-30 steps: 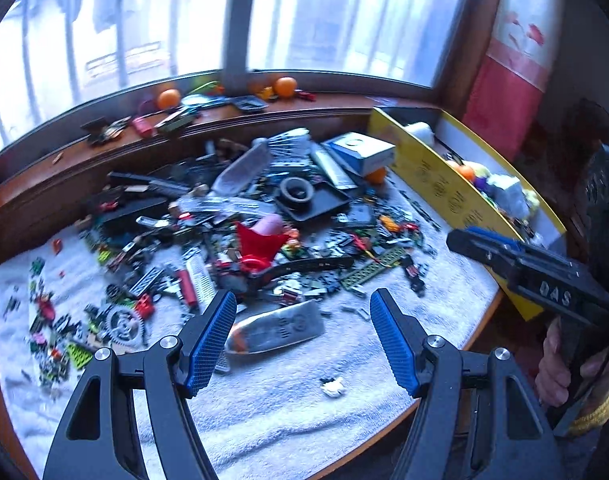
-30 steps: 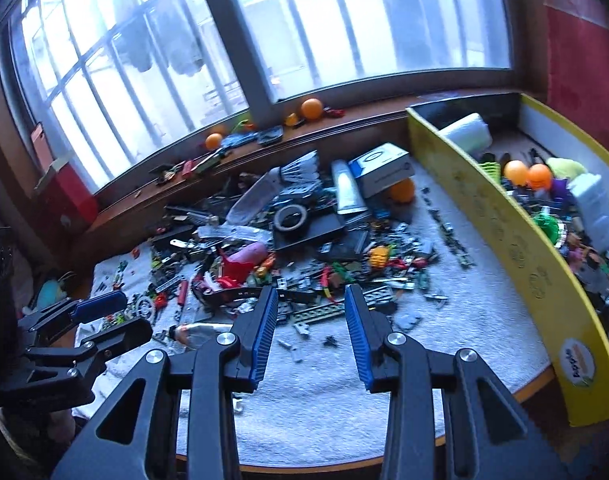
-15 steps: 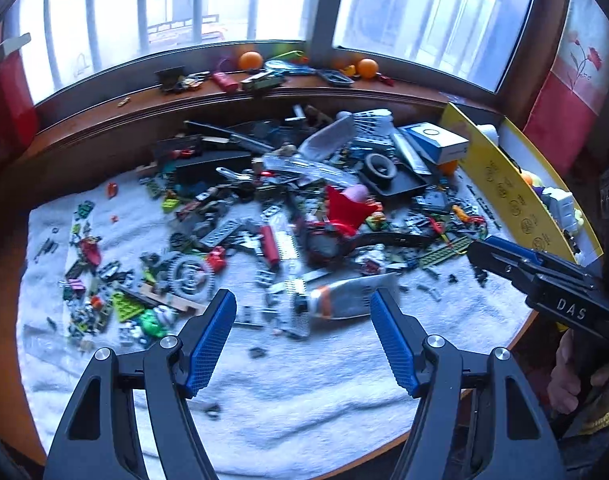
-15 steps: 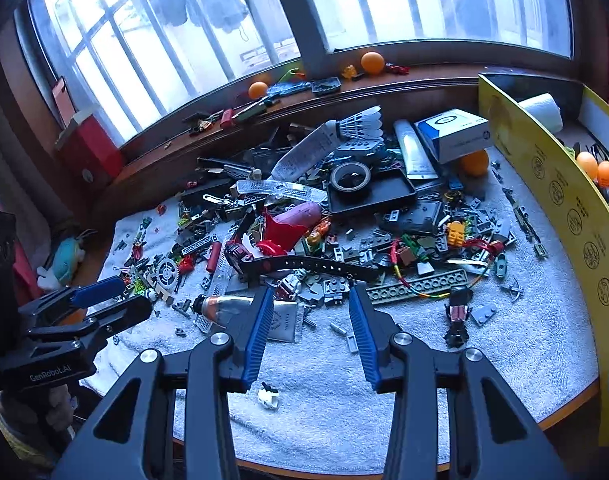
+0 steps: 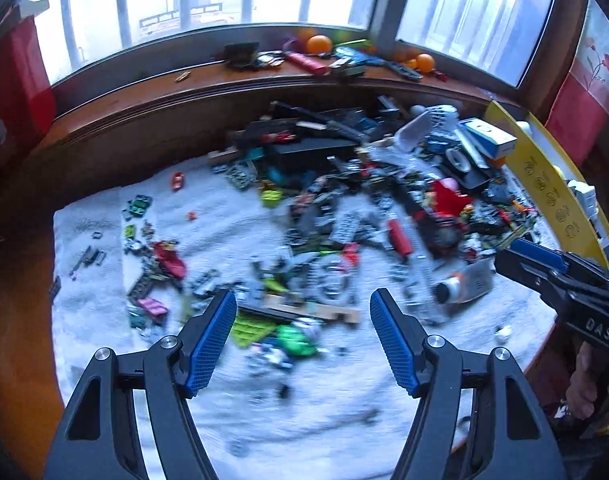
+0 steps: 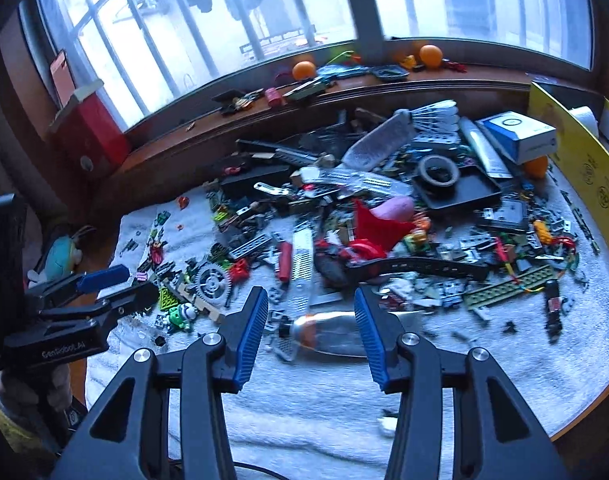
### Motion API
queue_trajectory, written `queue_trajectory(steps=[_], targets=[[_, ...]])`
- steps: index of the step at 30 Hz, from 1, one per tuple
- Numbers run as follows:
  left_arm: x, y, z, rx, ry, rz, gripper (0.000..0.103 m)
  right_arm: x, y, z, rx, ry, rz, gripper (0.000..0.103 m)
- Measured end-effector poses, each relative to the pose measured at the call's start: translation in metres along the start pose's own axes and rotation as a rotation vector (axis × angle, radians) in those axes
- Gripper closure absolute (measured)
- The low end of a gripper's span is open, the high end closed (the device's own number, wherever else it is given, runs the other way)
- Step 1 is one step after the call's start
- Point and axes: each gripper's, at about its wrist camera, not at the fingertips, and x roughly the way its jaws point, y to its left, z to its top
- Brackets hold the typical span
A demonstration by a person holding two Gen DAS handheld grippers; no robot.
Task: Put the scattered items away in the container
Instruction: 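Move both grippers back over the cluttered table, then lower both open grippers into the pile of Lego pieces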
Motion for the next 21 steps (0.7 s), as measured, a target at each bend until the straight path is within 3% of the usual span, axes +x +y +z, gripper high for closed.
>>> queue_trajectory(steps=[7, 15, 18, 21], targets=[[0.030, 0.034, 0.016, 0.014, 0.029, -0.053, 0.032, 0.028, 0.049, -0.001, -0.059, 0.017, -0.016, 0.057], [0.084, 0.012, 0.053, 0.127, 0.058, -0.104, 0.032, 0.053, 0.075, 0.002, -0.054, 0.044, -0.025, 0.057], [0.105, 0.009, 0.060, 0.138, 0.072, -0.077, 0.032, 0.062, 0.079, 0.005, -0.047, 0.051, -0.031, 0.057], [0.110, 0.020, 0.062, 0.117, 0.071, -0.100, 0.032, 0.070, 0.079, 0.009, -0.025, 0.062, -0.034, 0.057]])
